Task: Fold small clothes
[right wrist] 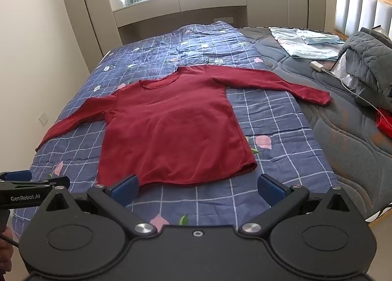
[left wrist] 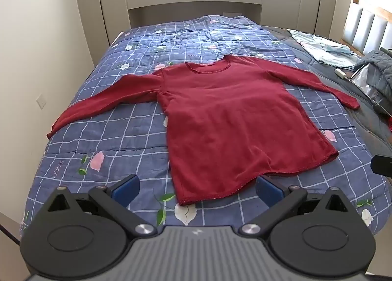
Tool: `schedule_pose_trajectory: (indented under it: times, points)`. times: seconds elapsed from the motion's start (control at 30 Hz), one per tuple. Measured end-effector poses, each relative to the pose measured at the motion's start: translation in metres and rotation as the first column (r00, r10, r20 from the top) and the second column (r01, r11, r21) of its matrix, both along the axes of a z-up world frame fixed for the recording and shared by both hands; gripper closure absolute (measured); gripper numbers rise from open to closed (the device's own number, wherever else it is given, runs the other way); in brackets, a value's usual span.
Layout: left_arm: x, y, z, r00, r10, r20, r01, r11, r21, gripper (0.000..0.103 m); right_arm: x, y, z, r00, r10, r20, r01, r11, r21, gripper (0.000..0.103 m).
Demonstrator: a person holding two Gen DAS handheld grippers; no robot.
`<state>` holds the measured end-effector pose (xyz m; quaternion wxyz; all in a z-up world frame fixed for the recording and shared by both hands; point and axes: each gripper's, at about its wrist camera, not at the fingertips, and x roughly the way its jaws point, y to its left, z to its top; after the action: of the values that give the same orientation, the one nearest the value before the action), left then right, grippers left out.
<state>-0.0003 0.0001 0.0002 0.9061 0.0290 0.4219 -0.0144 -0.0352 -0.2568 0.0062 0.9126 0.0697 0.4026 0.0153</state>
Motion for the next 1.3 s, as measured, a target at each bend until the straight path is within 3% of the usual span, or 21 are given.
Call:
schedule_pose_trajectory:
  times: [0.9, 1.3]
  points:
    - [0.001, -0.003, -0.001, 1.0, -0.006, -0.013, 0.006, 1.0, 0.006, 0.0, 0.001, -0.003, -0.002, 1.0, -0.001, 0.001, 0.001, 1.0, 0.011, 0.0]
    - [-0.001, -0.001, -0.006, 1.0, 0.007, -0.028, -0.008, 1.0, -0.01, 0.0, -0.011, -0.001, 0.004, 0.998, -0.012, 0.058, 0.012, 1.0, 0.004, 0.0]
